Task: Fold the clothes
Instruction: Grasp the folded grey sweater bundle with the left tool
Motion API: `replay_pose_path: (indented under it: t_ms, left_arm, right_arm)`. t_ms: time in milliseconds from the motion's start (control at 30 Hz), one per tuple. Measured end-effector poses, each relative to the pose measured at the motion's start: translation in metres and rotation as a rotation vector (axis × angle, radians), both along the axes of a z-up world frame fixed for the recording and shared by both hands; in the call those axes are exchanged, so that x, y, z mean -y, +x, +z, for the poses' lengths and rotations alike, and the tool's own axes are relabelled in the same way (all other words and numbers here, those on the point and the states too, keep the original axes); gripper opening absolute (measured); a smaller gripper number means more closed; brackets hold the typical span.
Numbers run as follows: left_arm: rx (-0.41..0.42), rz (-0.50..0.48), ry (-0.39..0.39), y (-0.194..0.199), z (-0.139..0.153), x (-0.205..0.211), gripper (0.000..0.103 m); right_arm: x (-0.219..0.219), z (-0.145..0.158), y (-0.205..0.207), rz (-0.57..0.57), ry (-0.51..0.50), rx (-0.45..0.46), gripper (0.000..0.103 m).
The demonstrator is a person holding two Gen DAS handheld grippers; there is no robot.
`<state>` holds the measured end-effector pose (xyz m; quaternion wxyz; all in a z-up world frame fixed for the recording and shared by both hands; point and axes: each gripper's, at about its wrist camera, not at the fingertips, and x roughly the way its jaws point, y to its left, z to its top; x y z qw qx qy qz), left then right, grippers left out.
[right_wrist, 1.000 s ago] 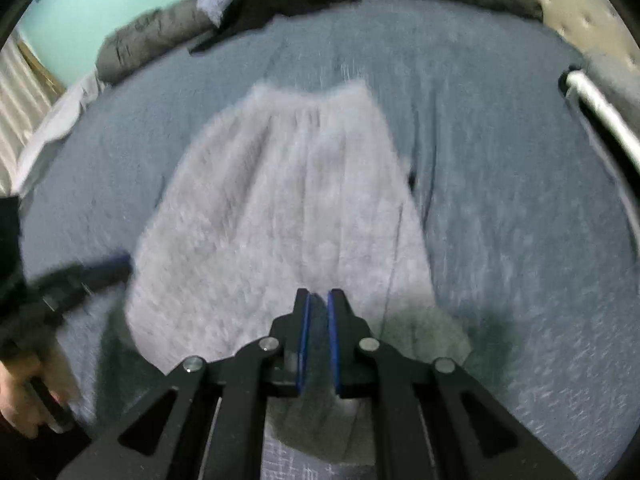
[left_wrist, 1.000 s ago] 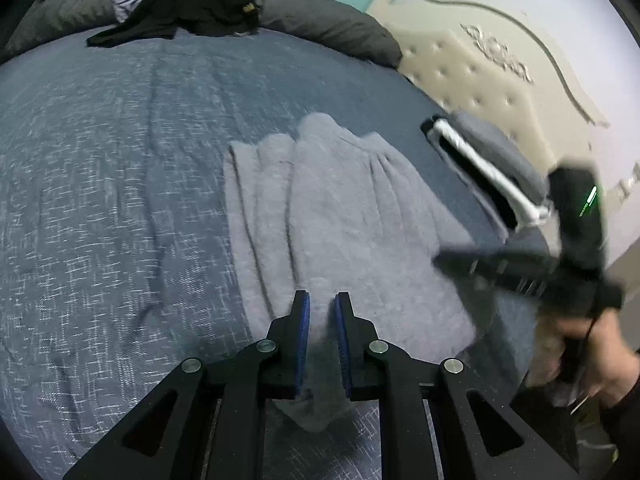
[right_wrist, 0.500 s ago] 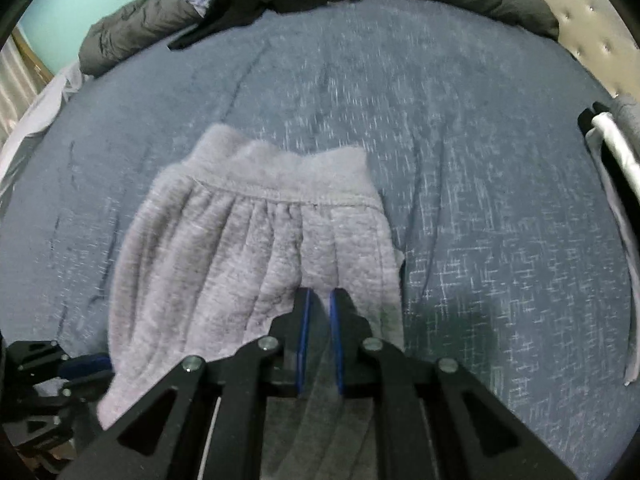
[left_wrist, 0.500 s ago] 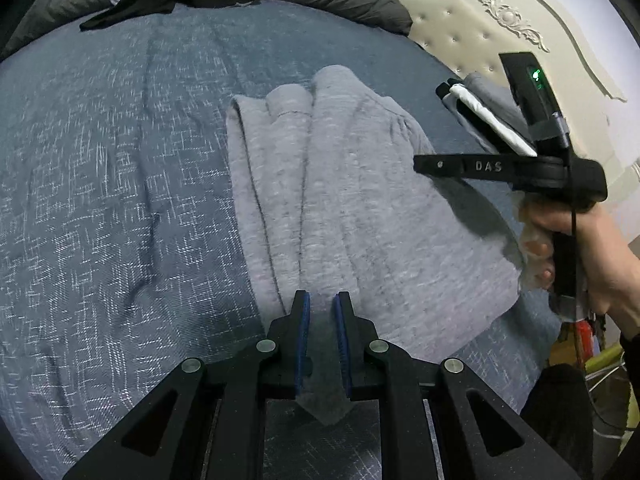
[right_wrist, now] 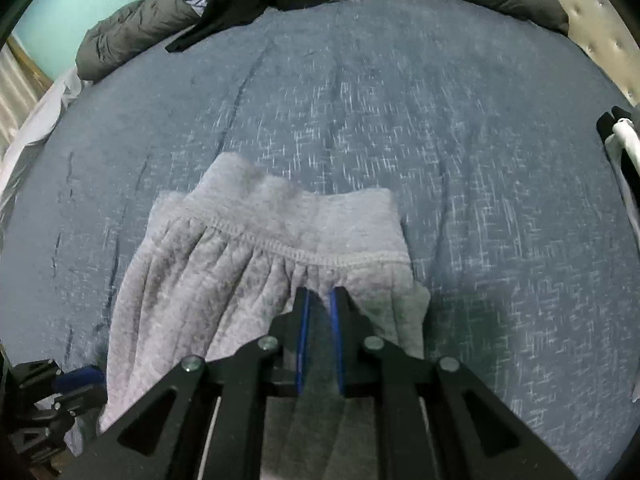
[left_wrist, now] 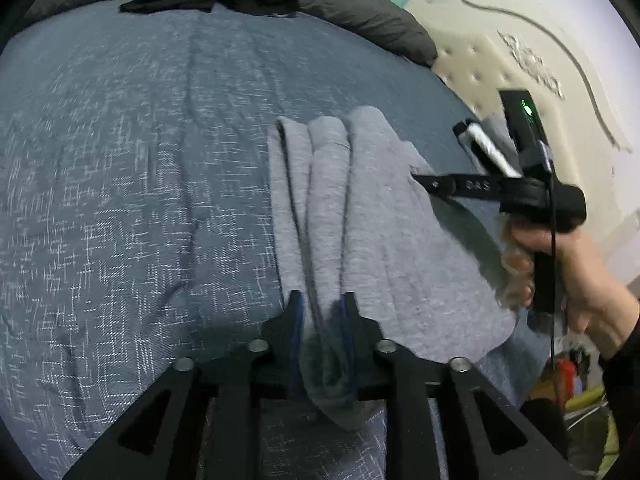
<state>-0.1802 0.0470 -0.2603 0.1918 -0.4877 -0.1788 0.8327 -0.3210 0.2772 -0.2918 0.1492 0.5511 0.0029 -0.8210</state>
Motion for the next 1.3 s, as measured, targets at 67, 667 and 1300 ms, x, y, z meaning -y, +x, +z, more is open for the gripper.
replay_pose_path:
  t_ms: [67,667,1300]
  left_arm:
    - [0.005,0.021,0.055,0.0,-0.001,0.008,0.052]
    - [0.164,0.05,0.167,0.02,-0.021,0.002,0.073]
    - [0.25,0.01,0.249,0.02,-0.045,0.002,0.073]
  right_arm:
    - [-0.009,0.016,0.008,-0.005,-0.019,-0.03,0.01]
    - [-0.148,0.013,0.141,-0.264,-0.417,0.168,0.064]
    - [-0.099,0.0,0.134,-0.122,-0.389,0.192,0.078]
